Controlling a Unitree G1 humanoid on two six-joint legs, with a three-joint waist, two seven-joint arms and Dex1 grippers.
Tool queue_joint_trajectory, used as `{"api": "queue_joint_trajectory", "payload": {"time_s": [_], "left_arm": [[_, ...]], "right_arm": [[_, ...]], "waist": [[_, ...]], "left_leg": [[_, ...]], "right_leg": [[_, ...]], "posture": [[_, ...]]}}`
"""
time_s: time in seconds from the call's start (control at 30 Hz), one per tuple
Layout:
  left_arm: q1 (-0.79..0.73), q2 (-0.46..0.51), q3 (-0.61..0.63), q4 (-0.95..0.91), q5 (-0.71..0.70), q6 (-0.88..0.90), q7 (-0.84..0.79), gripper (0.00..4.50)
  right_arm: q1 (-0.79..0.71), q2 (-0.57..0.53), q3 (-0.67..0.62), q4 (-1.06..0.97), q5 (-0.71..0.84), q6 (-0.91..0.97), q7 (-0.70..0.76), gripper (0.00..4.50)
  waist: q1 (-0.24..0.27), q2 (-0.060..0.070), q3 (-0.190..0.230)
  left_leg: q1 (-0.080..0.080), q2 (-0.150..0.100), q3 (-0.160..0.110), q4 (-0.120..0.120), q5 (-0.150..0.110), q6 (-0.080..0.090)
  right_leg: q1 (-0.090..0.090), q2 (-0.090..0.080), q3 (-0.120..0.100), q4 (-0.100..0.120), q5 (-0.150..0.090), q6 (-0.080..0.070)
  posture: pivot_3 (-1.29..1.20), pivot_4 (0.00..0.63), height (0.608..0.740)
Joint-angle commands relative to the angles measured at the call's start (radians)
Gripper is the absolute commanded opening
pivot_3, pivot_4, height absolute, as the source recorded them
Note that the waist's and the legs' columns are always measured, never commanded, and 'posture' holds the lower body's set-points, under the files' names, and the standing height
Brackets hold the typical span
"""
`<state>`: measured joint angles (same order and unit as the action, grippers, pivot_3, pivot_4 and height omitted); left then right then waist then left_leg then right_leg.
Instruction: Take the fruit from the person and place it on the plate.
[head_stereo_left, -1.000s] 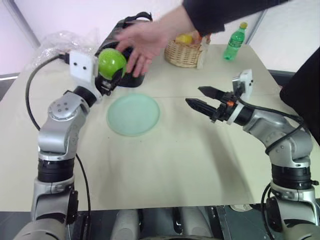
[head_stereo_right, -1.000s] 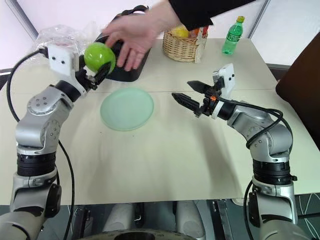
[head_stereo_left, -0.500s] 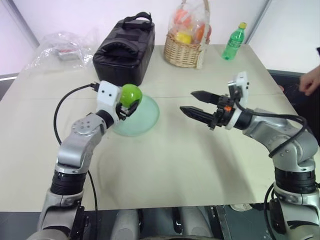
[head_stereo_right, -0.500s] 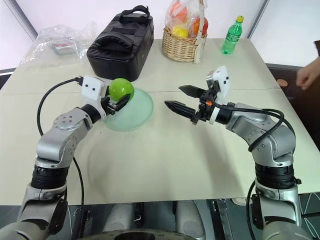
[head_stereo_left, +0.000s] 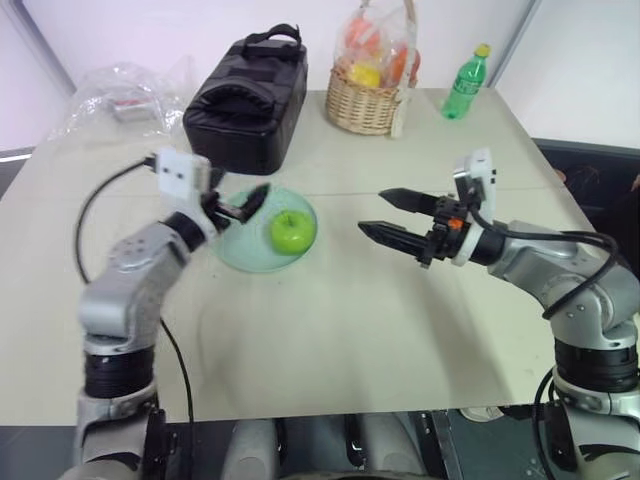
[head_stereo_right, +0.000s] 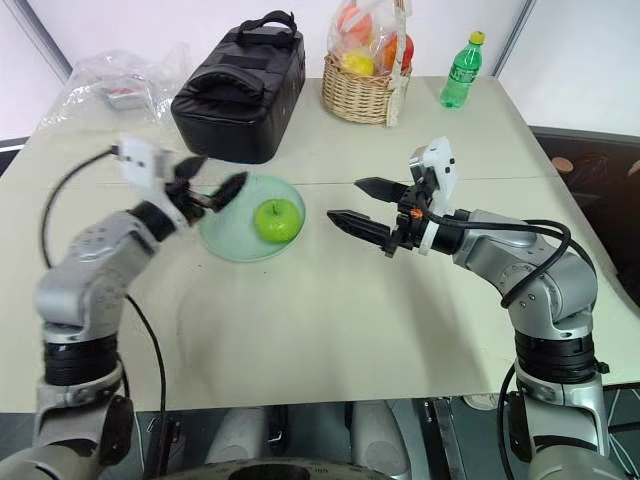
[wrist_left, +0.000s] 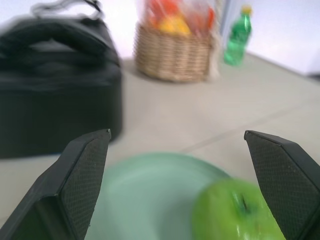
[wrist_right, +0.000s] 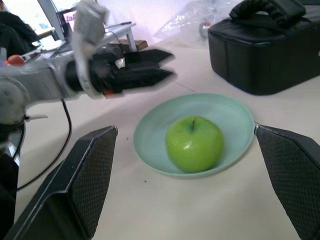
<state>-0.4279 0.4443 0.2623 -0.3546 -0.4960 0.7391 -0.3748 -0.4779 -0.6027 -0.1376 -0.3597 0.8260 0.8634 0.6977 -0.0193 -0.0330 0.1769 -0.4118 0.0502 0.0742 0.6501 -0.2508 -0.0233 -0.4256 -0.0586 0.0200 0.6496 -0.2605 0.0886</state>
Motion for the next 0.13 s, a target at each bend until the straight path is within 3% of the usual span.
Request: {"api": "queue_joint_trajectory", "payload": {"time_s": [0.03, 0.13], "left_arm": [[0.079, 0.093, 0.158, -0.067, -0.059, 0.023, -0.033, 4.48], [0.166, 0.148, 0.24, -0.066, -0.07, 0.008, -0.051, 4.48]], "right_arm": [[-0.013, -0.003, -0.036, 0.048, -0.036, -0.064, -0.004, 4.5], [-0.016, 0.004, -0.03, 0.095, -0.072, -0.107, 0.0, 4.5]], "waist": [[-0.002, 0.0, 0.0], [0.001, 0.0, 0.0]], "left_leg": [[0.0, 0.0, 0.0, 0.0, 0.0, 0.0], [0.0, 0.0, 0.0, 0.0, 0.0, 0.0]], "right_leg": [[0.0, 0.0, 0.0, 0.0, 0.0, 0.0], [0.0, 0.0, 0.0, 0.0, 0.0, 0.0]], "posture": [[0.0, 0.15, 0.74], [0.0, 0.15, 0.74]]}}
